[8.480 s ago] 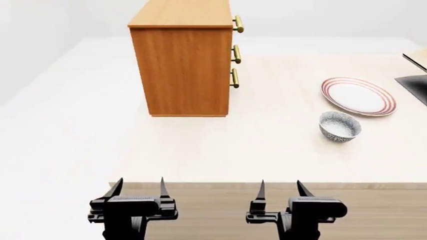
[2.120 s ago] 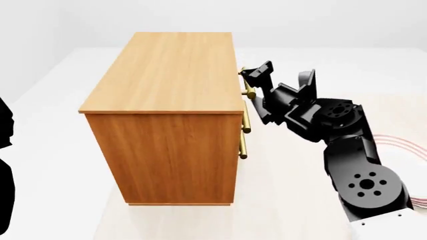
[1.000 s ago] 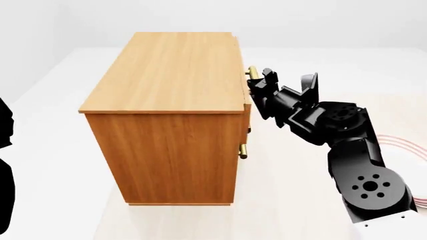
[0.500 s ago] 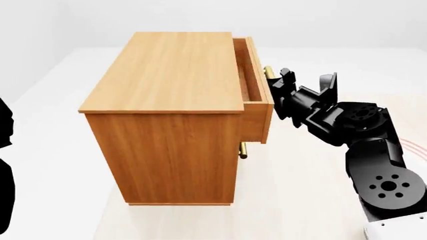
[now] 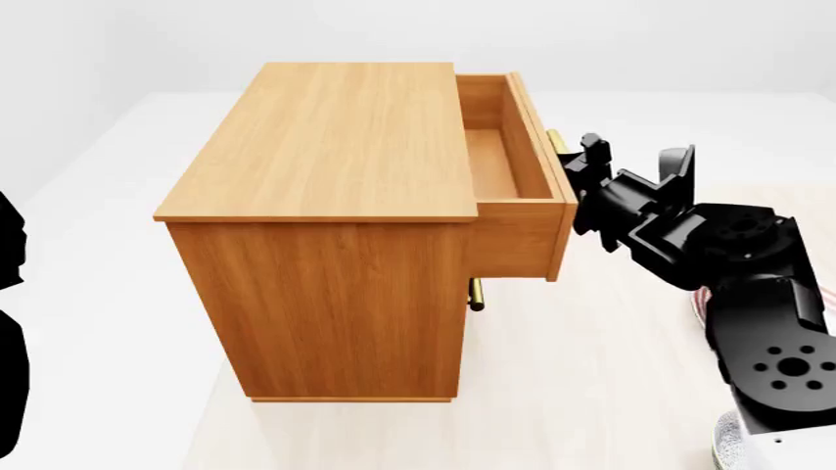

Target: Open the top drawer of the cabinet and put the bowl in it.

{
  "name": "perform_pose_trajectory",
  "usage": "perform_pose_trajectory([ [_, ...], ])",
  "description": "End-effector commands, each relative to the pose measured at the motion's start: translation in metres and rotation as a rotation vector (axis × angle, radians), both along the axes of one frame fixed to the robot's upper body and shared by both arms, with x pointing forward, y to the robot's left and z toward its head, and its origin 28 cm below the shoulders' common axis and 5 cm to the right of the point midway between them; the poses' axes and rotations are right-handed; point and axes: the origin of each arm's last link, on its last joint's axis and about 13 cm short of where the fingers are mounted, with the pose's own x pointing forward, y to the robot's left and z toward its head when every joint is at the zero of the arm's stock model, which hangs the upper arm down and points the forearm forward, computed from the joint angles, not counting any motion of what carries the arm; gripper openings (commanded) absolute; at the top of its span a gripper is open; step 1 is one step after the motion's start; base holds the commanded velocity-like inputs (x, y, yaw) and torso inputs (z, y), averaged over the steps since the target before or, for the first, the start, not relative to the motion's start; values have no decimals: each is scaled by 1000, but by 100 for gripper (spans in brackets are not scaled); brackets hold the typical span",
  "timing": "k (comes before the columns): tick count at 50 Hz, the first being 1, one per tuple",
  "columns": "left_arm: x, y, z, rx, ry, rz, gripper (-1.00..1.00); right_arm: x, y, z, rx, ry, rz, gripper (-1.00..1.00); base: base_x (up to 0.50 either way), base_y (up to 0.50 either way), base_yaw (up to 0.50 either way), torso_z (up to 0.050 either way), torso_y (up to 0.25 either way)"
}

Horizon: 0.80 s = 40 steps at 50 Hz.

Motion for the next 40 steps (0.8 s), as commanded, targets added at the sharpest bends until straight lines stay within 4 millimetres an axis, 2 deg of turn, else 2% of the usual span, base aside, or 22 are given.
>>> perform_pose_trajectory([
  [1,0,0,0,2,1,-1,100,-1,-16,9,20,-62,-26,-100,0,0,0,0,0],
  [25,0,-1,1,0,3,-2,100,-2,-18,8,9,-61,-32,-100,0,0,0,0,2],
  [26,0,-1,1,-1,3,-1,100,-2,-18,7,9,-59,-32,100,0,0,0,0,0],
  [40,0,-1,1,-2,1,0,100,-4,-18,1,12,-30,-30,100,0,0,0,0,0],
])
